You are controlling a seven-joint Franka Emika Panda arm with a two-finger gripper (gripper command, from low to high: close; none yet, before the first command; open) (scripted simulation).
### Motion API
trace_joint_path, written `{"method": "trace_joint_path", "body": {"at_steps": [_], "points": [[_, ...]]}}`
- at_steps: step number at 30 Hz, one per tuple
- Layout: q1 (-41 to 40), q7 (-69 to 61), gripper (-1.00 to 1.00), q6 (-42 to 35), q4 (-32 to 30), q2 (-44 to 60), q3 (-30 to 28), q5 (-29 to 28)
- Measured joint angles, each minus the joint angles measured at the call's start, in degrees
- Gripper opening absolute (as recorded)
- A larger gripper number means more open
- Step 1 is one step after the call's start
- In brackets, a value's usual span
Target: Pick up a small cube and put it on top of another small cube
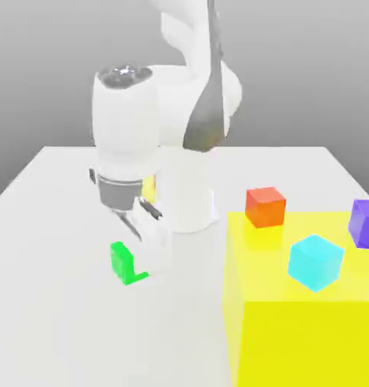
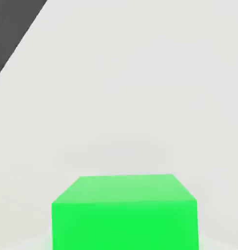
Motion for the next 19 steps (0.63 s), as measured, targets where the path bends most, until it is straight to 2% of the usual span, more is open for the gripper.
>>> {"method": "trace_joint_path", "body": {"at_steps": [10, 12, 15, 16, 19], "points": [[16.54, -14.04, -1.00, -24.51, 5.94, -19.13, 5.11, 8.14], [18.28, -15.44, -1.00, -24.35, 4.98, -20.00, 5.84, 9.20], [18.78, -15.90, -1.00, -18.31, 1.08, -17.88, 6.90, 9.99], [18.81, -15.94, 1.00, -17.03, 0.29, -17.39, 7.11, 10.13], [18.81, -15.95, 1.00, -17.03, 0.29, -17.39, 7.11, 10.14]]}}
